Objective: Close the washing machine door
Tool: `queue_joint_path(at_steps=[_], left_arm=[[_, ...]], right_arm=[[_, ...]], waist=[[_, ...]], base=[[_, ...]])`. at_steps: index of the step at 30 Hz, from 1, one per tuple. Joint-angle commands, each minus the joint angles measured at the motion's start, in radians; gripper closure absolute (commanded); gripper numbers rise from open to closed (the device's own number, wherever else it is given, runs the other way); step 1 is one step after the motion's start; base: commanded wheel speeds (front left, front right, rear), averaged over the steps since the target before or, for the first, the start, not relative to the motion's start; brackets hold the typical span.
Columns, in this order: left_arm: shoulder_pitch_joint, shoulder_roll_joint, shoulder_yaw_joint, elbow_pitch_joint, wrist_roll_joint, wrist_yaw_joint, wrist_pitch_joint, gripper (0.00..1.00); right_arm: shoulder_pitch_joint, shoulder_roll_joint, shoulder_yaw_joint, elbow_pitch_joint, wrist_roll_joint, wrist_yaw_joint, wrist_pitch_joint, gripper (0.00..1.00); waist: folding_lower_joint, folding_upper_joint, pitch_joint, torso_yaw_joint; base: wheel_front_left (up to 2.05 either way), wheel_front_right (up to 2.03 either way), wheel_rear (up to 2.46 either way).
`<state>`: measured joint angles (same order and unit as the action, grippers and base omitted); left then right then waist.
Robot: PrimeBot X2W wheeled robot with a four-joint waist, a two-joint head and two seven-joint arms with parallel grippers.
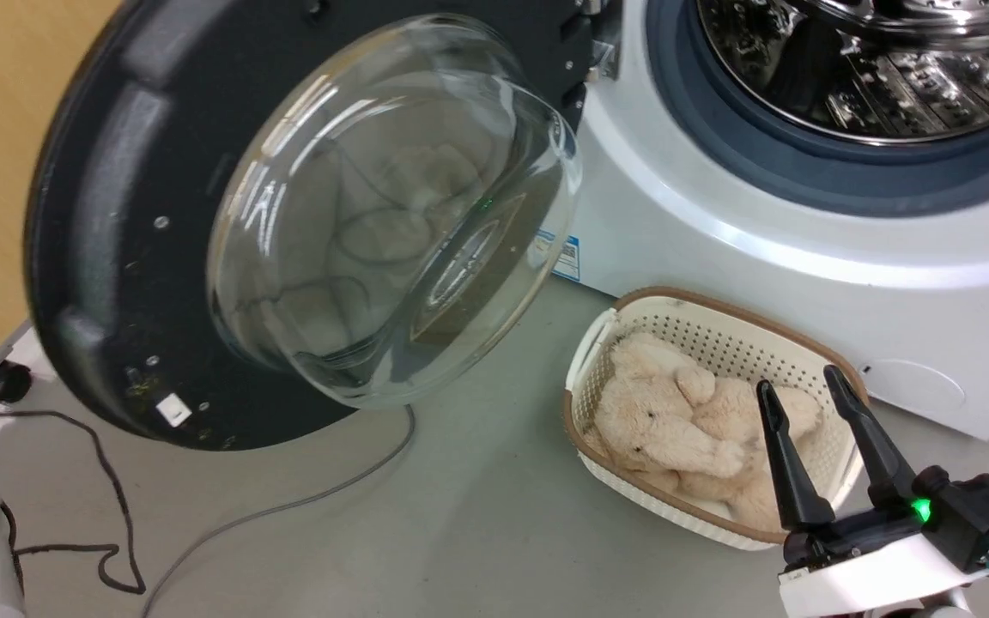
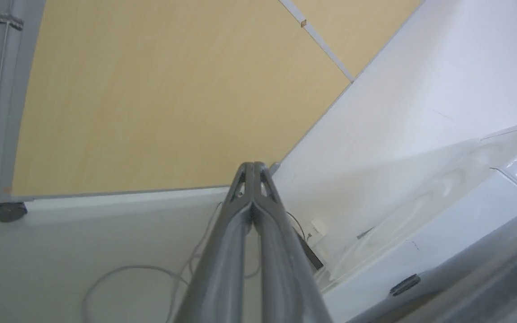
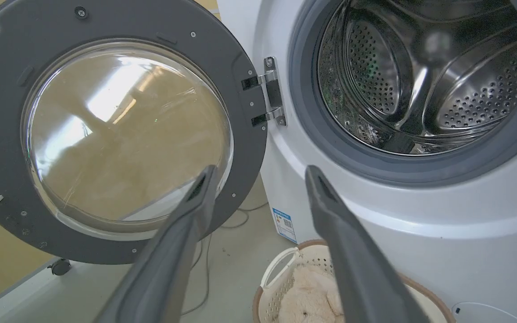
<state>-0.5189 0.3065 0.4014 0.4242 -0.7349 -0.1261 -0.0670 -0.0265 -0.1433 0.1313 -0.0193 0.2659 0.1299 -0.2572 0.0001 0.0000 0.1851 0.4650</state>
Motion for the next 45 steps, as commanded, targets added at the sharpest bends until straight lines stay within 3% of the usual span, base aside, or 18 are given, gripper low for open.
queue_joint_path(at_steps=[1, 3, 4, 9, 15, 22, 29, 35, 39, 45], left_arm=[[-0.031, 0.013, 0.02, 0.067, -0.089, -0.004, 0.076, 1.0], [-0.059, 0.014, 0.053, 0.136, -0.202, -0.004, 0.171, 1.0], [-0.074, 0.018, 0.065, 0.184, -0.29, -0.004, 0.274, 1.0], [-0.086, 0.005, 0.095, 0.228, -0.504, -0.004, 0.554, 1.0], [-0.016, -0.002, 0.062, 0.161, -0.618, -0.004, 0.799, 1.0], [0.099, -0.027, 0.031, 0.037, -0.702, 0.008, 1.005, 1.0], [0.241, -0.094, -0.04, -0.169, -0.734, 0.053, 1.147, 1.0], [0.341, -0.172, -0.127, -0.347, -0.713, 0.08, 1.187, 1.0], [0.379, -0.225, -0.169, -0.425, -0.716, 0.092, 1.156, 1.0], [0.412, -0.251, -0.243, -0.47, -0.743, 0.081, 1.089, 1.0]], right_arm=[[-0.018, -0.003, 0.001, -0.004, -0.004, 0.001, -0.005, 0.0], [-0.017, -0.002, 0.0, -0.004, -0.005, 0.001, -0.005, 0.0], [-0.015, 0.0, 0.0, -0.003, -0.006, 0.001, -0.005, 0.0], [-0.018, 0.008, 0.007, 0.004, -0.009, 0.001, -0.005, 0.0], [-0.019, 0.019, 0.012, 0.014, 0.001, 0.001, -0.005, 0.0], [-0.006, 0.04, 0.011, 0.023, 0.011, 0.001, -0.005, 0.0], [0.018, 0.058, -0.001, 0.026, 0.013, 0.001, -0.005, 0.0], [0.025, 0.063, -0.016, 0.02, 0.01, 0.001, -0.005, 0.0], [0.021, 0.063, -0.016, 0.017, 0.006, 0.001, -0.005, 0.0], [0.007, 0.063, -0.022, 0.013, 0.004, 0.001, -0.005, 0.0]], waist=[[-0.0001, 0.0, 0.007, -0.009], [-0.0001, 0.0, 0.009, -0.011], [-0.0001, 0.0, 0.011, -0.012], [-0.0001, 0.0, 0.007, -0.014], [-0.0001, 0.0, -0.02, -0.019], [-0.0001, 0.0, -0.067, -0.039], [-0.0001, 0.0, -0.114, -0.081], [-0.0001, 0.0, -0.119, -0.142], [-0.0001, 0.0, -0.105, -0.202], [-0.0001, 0.0, -0.079, -0.299]], base=[[0.0, 0.0, 0.0], [0.0, 0.0, 0.0], [0.0, 0.0, 0.0], [0.0, 0.0, 0.0], [0.0, 0.0, 0.0], [0.0, 0.0, 0.0], [0.0, 0.0, 0.0], [0.0, 0.0, 0.0], [0.0, 0.0, 0.0], [0.0, 0.0, 0.0]])
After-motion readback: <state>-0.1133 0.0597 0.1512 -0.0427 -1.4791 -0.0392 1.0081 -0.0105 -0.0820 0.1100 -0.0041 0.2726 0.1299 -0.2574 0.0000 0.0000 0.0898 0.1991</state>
